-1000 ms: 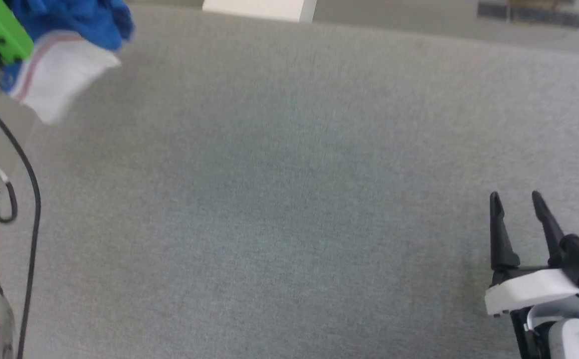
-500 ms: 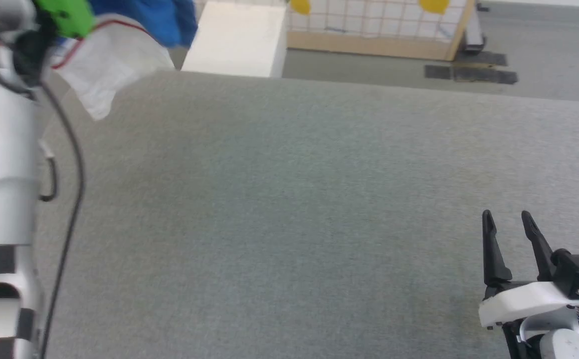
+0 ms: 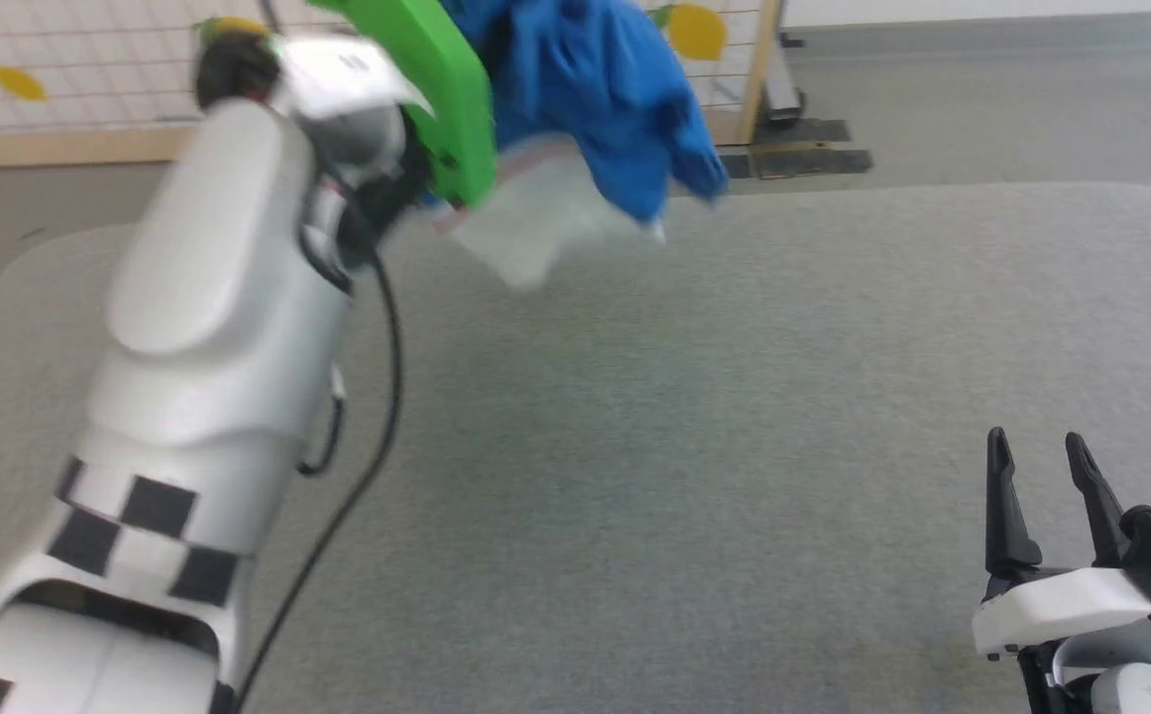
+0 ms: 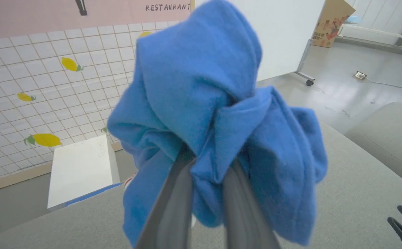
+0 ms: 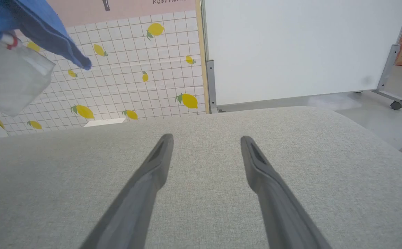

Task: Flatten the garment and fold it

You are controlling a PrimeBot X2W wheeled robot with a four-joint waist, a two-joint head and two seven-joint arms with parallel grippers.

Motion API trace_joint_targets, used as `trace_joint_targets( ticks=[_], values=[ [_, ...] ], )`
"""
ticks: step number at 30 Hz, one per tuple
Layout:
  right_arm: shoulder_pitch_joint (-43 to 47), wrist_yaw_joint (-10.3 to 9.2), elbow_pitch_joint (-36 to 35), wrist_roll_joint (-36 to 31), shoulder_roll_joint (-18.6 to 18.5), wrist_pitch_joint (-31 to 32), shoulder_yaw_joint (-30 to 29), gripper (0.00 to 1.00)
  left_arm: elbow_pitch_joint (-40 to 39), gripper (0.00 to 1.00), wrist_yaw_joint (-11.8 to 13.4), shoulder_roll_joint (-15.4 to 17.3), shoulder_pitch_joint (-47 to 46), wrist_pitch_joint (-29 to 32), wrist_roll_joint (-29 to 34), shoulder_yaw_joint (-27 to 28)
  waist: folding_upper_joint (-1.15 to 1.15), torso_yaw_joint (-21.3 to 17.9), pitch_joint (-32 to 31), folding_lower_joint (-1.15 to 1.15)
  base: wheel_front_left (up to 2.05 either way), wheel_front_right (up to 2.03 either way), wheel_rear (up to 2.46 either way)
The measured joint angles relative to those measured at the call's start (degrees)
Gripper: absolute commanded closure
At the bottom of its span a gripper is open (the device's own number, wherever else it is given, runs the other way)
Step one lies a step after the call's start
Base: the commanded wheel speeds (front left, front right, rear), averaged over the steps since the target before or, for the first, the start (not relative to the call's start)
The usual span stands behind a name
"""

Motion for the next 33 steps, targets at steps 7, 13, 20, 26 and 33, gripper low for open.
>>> trace_joint_targets(
  ticks=[7,13,20,26,33],
  values=[
    [0.01,0.0,0.07,0.09,-0.03,-0.07,0.03,0.0,0.67,1.0,0.0,-1.26,5.98,0.71,-1.23,-7.11,0.0,-4.01,0.98,0.0,0.0,0.0,0.0],
    [0.0,0.0,-0.04,0.14,-0.04,-0.47,-0.03,0.0,5.08,1.0,0.0,-2.24,11.44,0.67,-1.45,-12.54,0.0,-5.27,3.39,0.0,0.0,0.0,0.0],
    [-0.12,0.0,-0.05,0.24,-0.04,-0.48,0.48,0.0,13.74,1.0,0.0,-4.45,16.68,1.12,-3.0,-15.5,0.0,-5.37,5.68,0.0,0.0,0.0,0.0],
    [-0.47,0.0,0.02,0.54,-0.03,-0.48,0.86,0.0,18.39,1.0,0.0,-6.1,17.82,2.08,-3.64,-16.66,0.0,-4.49,6.38,0.0,0.0,0.0,0.0],
    [-0.46,0.0,0.36,0.57,-0.03,-0.48,1.08,0.0,19.3,0.0,0.09,-7.3,17.48,2.66,-6.71,-14.8,0.0,-3.18,5.23,0.0,0.0,0.0,0.0]
  ],
)
